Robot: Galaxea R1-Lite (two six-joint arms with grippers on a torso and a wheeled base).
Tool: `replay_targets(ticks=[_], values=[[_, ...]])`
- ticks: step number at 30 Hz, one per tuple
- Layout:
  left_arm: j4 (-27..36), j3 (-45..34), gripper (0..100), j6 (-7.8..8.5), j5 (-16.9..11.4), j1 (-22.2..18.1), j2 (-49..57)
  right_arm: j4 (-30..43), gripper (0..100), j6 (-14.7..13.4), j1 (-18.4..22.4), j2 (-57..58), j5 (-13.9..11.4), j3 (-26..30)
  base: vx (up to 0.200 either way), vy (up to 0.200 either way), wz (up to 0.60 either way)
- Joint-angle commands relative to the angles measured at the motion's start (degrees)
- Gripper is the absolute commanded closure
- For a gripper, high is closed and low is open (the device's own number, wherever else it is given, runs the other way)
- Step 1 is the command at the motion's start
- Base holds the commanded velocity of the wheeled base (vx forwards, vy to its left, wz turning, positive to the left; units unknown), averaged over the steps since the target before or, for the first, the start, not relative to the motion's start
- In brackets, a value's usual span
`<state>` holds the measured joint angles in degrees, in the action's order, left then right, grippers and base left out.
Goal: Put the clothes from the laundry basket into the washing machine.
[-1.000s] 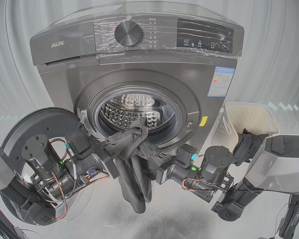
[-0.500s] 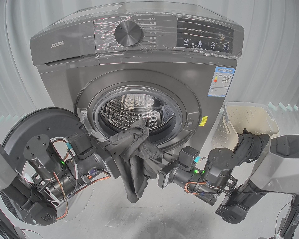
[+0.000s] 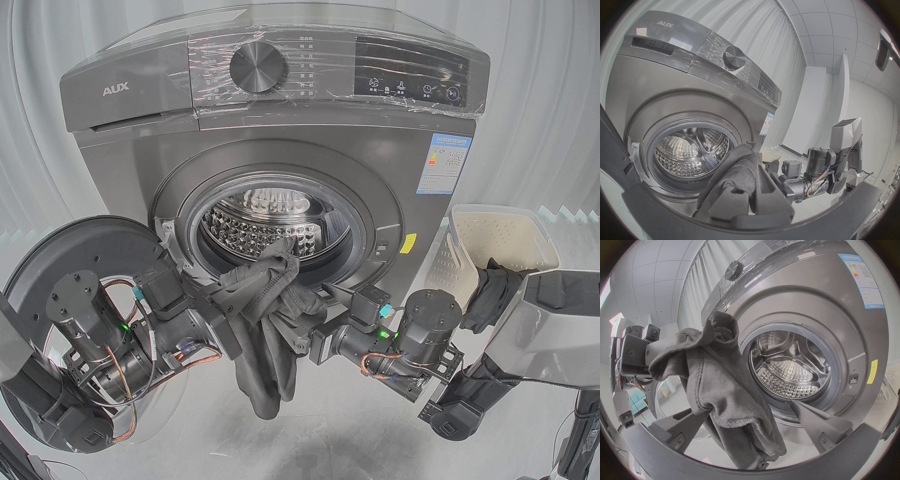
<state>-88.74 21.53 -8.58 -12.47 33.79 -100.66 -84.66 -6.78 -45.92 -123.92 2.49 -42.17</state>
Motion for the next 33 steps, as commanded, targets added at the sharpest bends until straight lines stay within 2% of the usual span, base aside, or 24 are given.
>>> replay_targets(ticks=[1, 2, 23, 24, 26, 33], values=[[-0.03, -0.08, 100, -0.03, -0.01, -0.04, -0.24, -0.06, 0, -0.08, -0.04, -0.45, 0.06, -0.46, 0.000, 0.000, 0.00], [-0.03, -0.08, 100, -0.03, -0.01, -0.04, -0.33, -0.06, 100, -0.08, -0.04, -0.10, -0.03, -0.20, 0.000, 0.000, 0.00], [-0.03, 0.44, 100, -0.21, 0.17, -0.66, -1.65, -0.06, 100, -0.60, -0.84, 5.53, 0.50, 4.20, 0.000, 0.000, 0.00], [-0.03, 0.53, 0, -0.38, 0.17, -0.83, -1.65, -0.06, 100, -0.60, -0.84, 6.06, 0.59, 4.90, 0.000, 0.000, 0.00], [-0.03, 0.44, 0, -1.00, 0.34, -1.71, -1.73, 0.38, 100, -0.60, -0.04, 7.81, 0.59, 7.10, 0.000, 0.000, 0.00], [0.05, 0.27, 0, -1.00, 0.52, -4.00, -2.17, 0.38, 100, -0.78, 1.80, 11.77, 0.59, 13.25, 0.000, 0.000, 0.00]])
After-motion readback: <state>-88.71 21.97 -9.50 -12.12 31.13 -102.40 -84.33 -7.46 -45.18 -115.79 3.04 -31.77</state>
